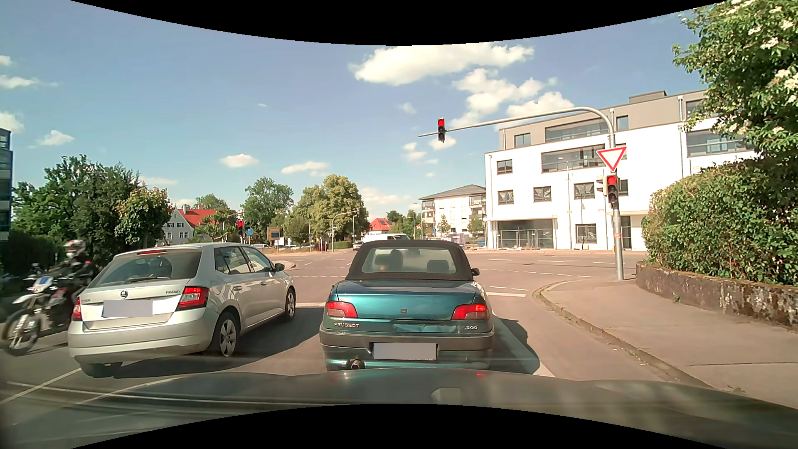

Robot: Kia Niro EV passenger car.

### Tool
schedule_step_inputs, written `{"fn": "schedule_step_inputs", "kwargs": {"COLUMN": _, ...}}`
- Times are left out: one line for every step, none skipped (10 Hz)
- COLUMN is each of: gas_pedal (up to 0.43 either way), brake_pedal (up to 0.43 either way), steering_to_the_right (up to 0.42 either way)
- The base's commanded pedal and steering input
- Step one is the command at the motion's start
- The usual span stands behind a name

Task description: Follow the waypoints while adhering to traffic rules and regulations

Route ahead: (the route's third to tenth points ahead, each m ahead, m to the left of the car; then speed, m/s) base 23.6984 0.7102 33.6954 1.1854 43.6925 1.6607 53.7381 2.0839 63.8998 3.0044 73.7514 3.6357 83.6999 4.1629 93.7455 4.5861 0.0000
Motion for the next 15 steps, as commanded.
{"fn": "schedule_step_inputs", "kwargs": {"gas_pedal": 0.0, "brake_pedal": 0.634, "steering_to_the_right": 0.003}}
{"fn": "schedule_step_inputs", "kwargs": {"gas_pedal": 0.0, "brake_pedal": 0.634, "steering_to_the_right": 0.003}}
{"fn": "schedule_step_inputs", "kwargs": {"gas_pedal": 0.0, "brake_pedal": 0.64, "steering_to_the_right": 0.003}}
{"fn": "schedule_step_inputs", "kwargs": {"gas_pedal": 0.0, "brake_pedal": 0.634, "steering_to_the_right": 0.003}}
{"fn": "schedule_step_inputs", "kwargs": {"gas_pedal": 0.0, "brake_pedal": 0.634, "steering_to_the_right": 0.003}}
{"fn": "schedule_step_inputs", "kwargs": {"gas_pedal": 0.0, "brake_pedal": 0.634, "steering_to_the_right": 0.003}}
{"fn": "schedule_step_inputs", "kwargs": {"gas_pedal": 0.0, "brake_pedal": 0.634, "steering_to_the_right": 0.003}}
{"fn": "schedule_step_inputs", "kwargs": {"gas_pedal": 0.0, "brake_pedal": 0.634, "steering_to_the_right": 0.003}}
{"fn": "schedule_step_inputs", "kwargs": {"gas_pedal": 0.0, "brake_pedal": 0.634, "steering_to_the_right": 0.003}}
{"fn": "schedule_step_inputs", "kwargs": {"gas_pedal": 0.0, "brake_pedal": 0.634, "steering_to_the_right": 0.003}}
{"fn": "schedule_step_inputs", "kwargs": {"gas_pedal": 0.0, "brake_pedal": 0.634, "steering_to_the_right": 0.003}}
{"fn": "schedule_step_inputs", "kwargs": {"gas_pedal": 0.0, "brake_pedal": 0.634, "steering_to_the_right": 0.003}}
{"fn": "schedule_step_inputs", "kwargs": {"gas_pedal": 0.0, "brake_pedal": 0.634, "steering_to_the_right": 0.003}}
{"fn": "schedule_step_inputs", "kwargs": {"gas_pedal": 0.0, "brake_pedal": 0.64, "steering_to_the_right": 0.003}}
{"fn": "schedule_step_inputs", "kwargs": {"gas_pedal": 0.0, "brake_pedal": 0.634, "steering_to_the_right": 0.003}}
